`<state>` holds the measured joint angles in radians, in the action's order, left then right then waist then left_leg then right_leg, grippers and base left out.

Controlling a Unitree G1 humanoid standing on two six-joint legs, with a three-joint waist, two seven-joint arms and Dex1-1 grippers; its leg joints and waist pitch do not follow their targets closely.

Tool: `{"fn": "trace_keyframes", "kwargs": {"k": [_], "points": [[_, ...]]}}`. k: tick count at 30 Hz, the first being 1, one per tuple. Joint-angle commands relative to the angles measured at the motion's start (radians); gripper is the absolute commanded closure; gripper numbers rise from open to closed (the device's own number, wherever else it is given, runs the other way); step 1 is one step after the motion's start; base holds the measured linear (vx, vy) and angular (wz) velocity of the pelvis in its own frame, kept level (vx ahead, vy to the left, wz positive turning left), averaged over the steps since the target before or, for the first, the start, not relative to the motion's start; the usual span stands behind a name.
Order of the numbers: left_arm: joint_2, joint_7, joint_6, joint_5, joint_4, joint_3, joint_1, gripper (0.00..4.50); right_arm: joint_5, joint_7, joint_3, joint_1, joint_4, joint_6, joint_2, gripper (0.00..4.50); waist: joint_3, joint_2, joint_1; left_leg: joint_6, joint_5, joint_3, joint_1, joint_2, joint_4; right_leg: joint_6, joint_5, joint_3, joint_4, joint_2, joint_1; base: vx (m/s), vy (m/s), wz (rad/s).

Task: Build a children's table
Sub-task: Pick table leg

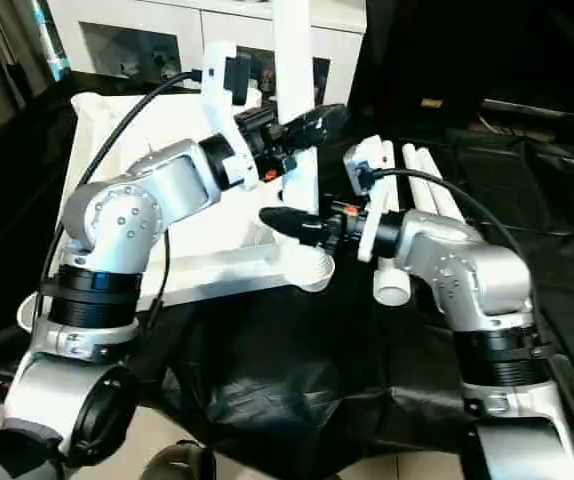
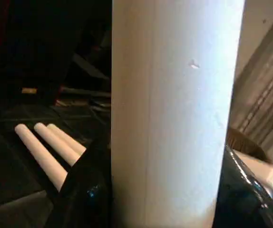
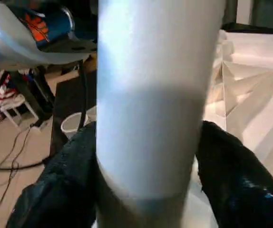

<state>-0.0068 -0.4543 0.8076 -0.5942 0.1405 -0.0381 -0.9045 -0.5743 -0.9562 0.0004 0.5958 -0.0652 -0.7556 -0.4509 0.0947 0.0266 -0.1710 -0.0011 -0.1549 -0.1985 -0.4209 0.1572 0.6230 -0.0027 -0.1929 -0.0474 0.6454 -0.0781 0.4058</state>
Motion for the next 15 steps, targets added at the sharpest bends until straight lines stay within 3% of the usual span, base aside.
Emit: {"fn": "trace_keyframes", "kwargs": {"k": [1, 15], "points": [[0.006, -0.027, 0.007, 0.001, -0.020, 0.024, -0.019, 2.65, 0.000, -0.016, 0.000, 0.019, -0.002, -0.011, -0.020, 1.50, -0.101, 0.017, 0.000, 0.003, -0.137, 0.036, 0.038, 0.070, -0.066, -0.185, -0.170, 0.041, -0.081, -0.085, -0.045, 0.000, 0.000, 0.00], [0.017, -0.074, -0.002, 0.005, -0.026, 0.060, -0.019, 2.65, 0.016, -0.051, 0.048, 0.015, -0.010, -0.059, -0.067, 1.50, -0.102, 0.022, 0.000, 0.013, -0.125, 0.034, 0.038, 0.071, -0.063, -0.203, -0.165, 0.041, -0.079, -0.085, -0.046, 0.000, 0.000, 0.00]]}}
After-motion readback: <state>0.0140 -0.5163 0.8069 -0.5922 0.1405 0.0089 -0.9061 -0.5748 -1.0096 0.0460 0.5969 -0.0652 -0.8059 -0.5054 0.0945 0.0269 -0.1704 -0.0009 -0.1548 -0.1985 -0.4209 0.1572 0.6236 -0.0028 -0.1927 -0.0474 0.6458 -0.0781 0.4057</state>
